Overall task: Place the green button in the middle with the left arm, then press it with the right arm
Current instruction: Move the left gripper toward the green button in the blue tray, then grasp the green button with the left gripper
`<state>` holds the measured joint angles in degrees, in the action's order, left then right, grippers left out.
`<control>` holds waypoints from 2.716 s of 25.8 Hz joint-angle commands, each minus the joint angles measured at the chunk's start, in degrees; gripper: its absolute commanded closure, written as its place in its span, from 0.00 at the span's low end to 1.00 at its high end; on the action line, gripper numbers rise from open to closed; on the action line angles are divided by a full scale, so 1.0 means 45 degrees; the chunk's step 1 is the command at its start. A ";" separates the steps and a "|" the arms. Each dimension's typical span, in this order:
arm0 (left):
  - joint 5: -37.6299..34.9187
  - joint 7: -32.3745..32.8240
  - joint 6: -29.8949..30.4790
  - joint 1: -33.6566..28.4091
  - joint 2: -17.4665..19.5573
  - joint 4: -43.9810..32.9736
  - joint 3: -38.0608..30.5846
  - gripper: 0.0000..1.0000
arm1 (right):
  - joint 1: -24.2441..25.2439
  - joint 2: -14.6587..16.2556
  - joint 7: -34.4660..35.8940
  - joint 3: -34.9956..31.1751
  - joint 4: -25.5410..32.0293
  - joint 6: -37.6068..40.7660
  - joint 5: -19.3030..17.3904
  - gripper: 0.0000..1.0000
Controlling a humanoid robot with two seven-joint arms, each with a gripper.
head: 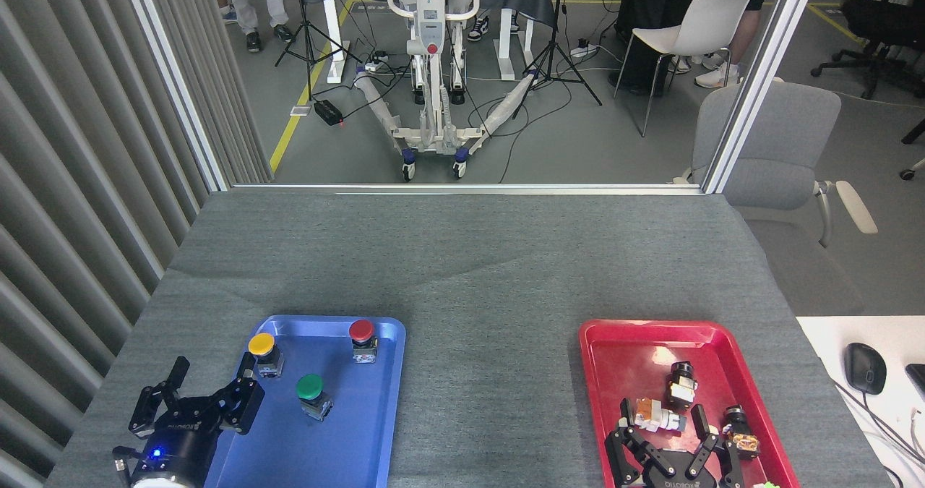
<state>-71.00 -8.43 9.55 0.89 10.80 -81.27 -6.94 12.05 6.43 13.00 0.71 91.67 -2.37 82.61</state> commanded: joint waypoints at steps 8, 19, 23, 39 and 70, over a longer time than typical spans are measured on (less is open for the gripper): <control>-0.0022 -0.0080 0.0611 -0.0041 0.0042 0.0013 0.0039 0.01 | -0.0002 -0.0003 0.0003 -0.0002 -0.0001 -0.0001 0.0002 0.00; -0.0100 -0.0451 0.0650 -0.0021 0.0199 0.0091 0.0040 0.01 | -0.0081 0.0016 0.0003 0.0017 -0.0020 -0.0001 0.0002 0.00; -0.0100 -0.0451 0.0670 -0.0041 0.0218 0.0091 0.0059 0.01 | -0.0081 0.0036 0.0003 0.0017 -0.0001 -0.0001 -0.0018 0.00; -0.0647 -0.0432 0.1568 -0.0295 0.0355 0.0013 0.0137 0.01 | -0.0081 0.0036 0.0003 0.0017 -0.0001 -0.0001 0.0002 0.00; -0.3401 -0.0471 0.2076 0.1854 -0.0094 0.4798 0.2500 0.39 | -0.0100 -0.0003 0.0003 -0.0002 -0.0020 -0.0001 0.0002 0.00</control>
<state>-86.38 -10.50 18.92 8.13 10.42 -61.59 4.31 11.60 6.46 13.02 0.77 91.58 -2.37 82.62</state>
